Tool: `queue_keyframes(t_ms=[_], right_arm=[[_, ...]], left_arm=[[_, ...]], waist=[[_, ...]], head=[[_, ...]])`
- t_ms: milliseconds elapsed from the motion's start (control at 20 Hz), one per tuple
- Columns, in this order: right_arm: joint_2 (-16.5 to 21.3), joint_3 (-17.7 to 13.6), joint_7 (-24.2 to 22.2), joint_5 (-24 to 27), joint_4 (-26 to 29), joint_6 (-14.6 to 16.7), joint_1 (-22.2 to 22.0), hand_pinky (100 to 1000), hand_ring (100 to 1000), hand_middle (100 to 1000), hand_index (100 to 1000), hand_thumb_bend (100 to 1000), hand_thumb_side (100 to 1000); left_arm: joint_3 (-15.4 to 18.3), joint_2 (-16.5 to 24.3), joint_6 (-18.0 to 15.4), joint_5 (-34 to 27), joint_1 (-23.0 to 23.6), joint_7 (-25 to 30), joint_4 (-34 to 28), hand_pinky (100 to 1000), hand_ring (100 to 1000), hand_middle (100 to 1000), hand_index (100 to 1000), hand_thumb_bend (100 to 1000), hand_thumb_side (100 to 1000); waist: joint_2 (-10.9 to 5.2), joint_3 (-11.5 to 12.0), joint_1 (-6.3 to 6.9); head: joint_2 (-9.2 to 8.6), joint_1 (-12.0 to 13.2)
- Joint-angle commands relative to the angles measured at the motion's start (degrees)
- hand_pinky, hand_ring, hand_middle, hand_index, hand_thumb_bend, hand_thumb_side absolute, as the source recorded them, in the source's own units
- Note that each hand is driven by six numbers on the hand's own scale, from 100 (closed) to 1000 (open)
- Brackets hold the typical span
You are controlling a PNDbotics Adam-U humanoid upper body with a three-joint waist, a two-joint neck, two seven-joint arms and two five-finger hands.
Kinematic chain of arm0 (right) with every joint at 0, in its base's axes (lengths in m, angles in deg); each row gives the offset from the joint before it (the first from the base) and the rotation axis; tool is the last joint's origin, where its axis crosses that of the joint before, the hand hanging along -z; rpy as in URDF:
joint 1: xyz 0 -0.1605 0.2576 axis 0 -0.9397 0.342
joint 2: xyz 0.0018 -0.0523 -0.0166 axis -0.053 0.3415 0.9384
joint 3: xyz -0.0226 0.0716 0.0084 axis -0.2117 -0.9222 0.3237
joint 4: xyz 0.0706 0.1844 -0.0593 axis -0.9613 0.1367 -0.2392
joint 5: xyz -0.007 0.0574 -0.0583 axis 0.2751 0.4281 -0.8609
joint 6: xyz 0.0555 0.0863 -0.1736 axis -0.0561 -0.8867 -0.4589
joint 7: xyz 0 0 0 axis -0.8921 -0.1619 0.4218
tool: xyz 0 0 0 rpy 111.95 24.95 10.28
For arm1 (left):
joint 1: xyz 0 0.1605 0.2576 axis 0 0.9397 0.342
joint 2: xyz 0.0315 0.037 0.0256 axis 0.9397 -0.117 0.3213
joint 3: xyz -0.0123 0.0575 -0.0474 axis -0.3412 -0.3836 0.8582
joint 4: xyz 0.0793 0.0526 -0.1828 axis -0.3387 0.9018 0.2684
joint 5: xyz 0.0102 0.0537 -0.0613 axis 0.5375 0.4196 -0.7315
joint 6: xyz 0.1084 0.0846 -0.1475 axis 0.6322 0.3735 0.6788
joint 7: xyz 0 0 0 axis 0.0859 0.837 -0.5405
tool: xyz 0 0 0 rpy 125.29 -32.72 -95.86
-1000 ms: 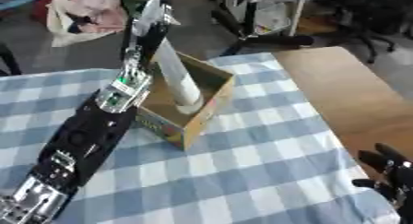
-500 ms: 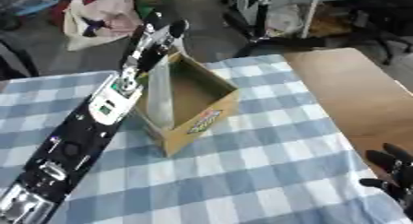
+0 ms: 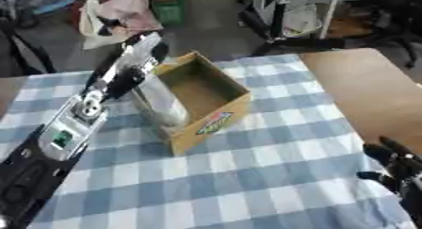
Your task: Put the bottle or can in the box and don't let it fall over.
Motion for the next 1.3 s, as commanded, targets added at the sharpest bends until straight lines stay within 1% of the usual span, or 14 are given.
queue_keyframes(t_ms=[50,200,300,400,500,600,650,750,850,950,1000,1150,1300], right_arm=[[0.9,-0.4,0.1,-0.5,0.4,0.3,0.1,762,1000,883,1000,100,829],[0.8,-0.2,-0.1,-0.5,0.4,0.5,0.0,762,1000,883,1000,100,829],[0.8,-0.1,-0.2,-0.5,0.3,0.6,-0.2,762,1000,883,1000,100,830],[0.8,0.0,-0.3,-0.5,0.2,0.6,-0.3,762,1000,883,1000,100,829],[0.7,0.0,-0.3,-0.4,0.1,0.6,-0.3,762,1000,883,1000,100,829],[0.7,0.0,-0.4,-0.4,0.0,0.6,-0.3,762,1000,883,1000,100,829],[0.7,-0.1,-0.4,-0.4,0.0,0.6,-0.2,762,1000,883,1000,100,829],[0.7,-0.2,-0.3,-0.4,0.0,0.6,-0.2,762,1000,883,1000,100,831],[0.6,-0.3,-0.2,-0.5,-0.1,0.5,-0.3,762,1000,883,1000,100,832],[0.6,-0.5,0.0,-0.6,-0.1,0.4,-0.3,762,1000,883,1000,100,831],[0.6,-0.5,0.0,-0.5,-0.1,0.3,-0.3,762,1000,883,1000,100,831],[0.7,-0.6,0.1,-0.5,-0.1,0.3,-0.3,762,1000,883,1000,100,830],[0.7,-1.0,0.4,-0.6,-0.2,0.2,-0.6,762,1000,882,1000,100,831]], left_arm=[[1.1,0.3,-0.2,-1.0,1.8,1.5,-2.2,875,973,875,936,313,1000],[1.1,-0.6,-0.5,-0.6,3.7,3.3,-2.1,880,982,885,947,306,1000],[1.3,-0.4,-0.2,0.9,3.8,5.5,-1.6,885,990,897,956,352,1000],[1.9,0.1,0.4,3.2,3.1,7.4,-0.9,893,998,909,965,449,1000],[2.9,0.4,1.2,6.0,2.4,7.9,-0.2,898,1000,918,972,574,987],[4.1,0.2,1.7,8.7,2.1,7.0,-0.1,901,1000,921,975,638,987],[4.7,0.0,1.8,10.0,2.2,6.1,-0.3,899,1000,920,974,640,984],[6.0,-0.6,2.3,12.0,3.0,2.4,-1.6,903,1000,921,973,611,954],[6.7,-1.9,2.2,12.0,4.6,-2.3,-3.8,901,1000,919,970,584,930],[7.0,-3.5,1.4,11.2,6.8,-6.1,-6.0,898,1000,912,964,521,916],[7.2,-4.6,0.8,10.7,8.3,-7.5,-7.1,895,1000,908,960,472,928],[6.9,-8.2,-1.2,8.4,13.1,-8.1,-9.5,894,1000,901,954,385,954],[6.8,-12.9,-3.5,5.3,16.8,-7.2,-10.4,883,997,891,943,359,970]], waist=[[-0.74,0.6,-0.24],[-0.74,1.3,-0.69],[-0.85,1.6,-0.91],[-0.99,1.7,-0.99],[-1.12,1.7,-1.04],[-1.14,1.6,-1.03],[-1.12,1.6,-1.0],[-1.09,1.6,-0.89],[-1.14,1.6,-0.7],[-1.21,1.7,-0.55],[-1.26,1.9,-0.48],[-1.49,2.4,-0.38],[-1.7,3.2,-0.54]], head=[[0.35,-1.4],[0.18,-2.3],[-0.01,-2.8],[-0.19,-2.9],[-0.36,-3.1],[-0.68,-3.2],[-0.75,-3.3],[-0.56,-3.3],[-0.27,-3.3],[0.07,-3.4],[0.23,-3.5],[0.61,-3.3],[1.51,-2.8]])
